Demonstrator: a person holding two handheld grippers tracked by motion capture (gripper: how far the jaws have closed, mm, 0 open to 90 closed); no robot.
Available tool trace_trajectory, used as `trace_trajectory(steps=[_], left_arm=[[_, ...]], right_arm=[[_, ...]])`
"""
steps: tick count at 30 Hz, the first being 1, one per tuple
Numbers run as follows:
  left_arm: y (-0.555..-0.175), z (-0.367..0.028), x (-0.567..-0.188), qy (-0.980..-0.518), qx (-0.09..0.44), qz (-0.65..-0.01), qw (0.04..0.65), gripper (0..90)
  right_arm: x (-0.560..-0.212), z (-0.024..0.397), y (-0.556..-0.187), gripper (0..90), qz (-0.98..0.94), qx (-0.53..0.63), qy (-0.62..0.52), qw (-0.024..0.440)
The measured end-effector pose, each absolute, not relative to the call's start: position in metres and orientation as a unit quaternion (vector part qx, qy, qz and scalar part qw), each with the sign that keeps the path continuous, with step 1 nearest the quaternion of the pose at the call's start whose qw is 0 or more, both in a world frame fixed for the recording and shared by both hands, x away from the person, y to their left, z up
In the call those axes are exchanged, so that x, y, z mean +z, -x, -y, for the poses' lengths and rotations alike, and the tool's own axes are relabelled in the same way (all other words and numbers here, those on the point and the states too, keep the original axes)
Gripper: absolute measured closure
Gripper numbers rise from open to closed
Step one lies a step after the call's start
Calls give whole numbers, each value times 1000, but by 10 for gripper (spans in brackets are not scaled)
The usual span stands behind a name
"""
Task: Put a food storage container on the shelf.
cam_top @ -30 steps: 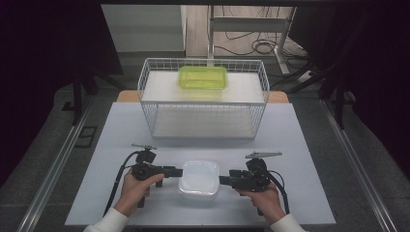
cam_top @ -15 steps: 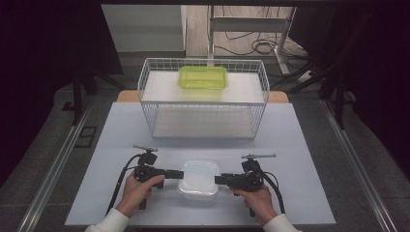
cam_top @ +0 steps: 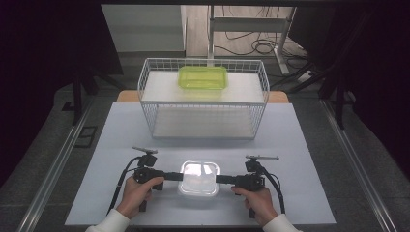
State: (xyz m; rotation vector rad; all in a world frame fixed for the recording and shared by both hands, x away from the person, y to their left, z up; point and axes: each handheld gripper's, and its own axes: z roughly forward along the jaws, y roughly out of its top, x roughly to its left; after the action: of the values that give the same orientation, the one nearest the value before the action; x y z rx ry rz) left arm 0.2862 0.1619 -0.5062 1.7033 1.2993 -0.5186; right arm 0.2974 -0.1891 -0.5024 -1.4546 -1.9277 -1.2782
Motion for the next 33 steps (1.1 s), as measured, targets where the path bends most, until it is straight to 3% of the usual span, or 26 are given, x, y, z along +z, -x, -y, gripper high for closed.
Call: trace_trajectory(steps=[6, 33], left_arm=[[-283, -163, -500, -686, -196, -526, 463, 790], [-268, -158, -461, -699, -139, -480, 512, 804]], right_arm=[[-498, 194, -297, 798, 685, -475, 513, 206], [-463, 199, -292, 795, 707, -521, 456, 141]])
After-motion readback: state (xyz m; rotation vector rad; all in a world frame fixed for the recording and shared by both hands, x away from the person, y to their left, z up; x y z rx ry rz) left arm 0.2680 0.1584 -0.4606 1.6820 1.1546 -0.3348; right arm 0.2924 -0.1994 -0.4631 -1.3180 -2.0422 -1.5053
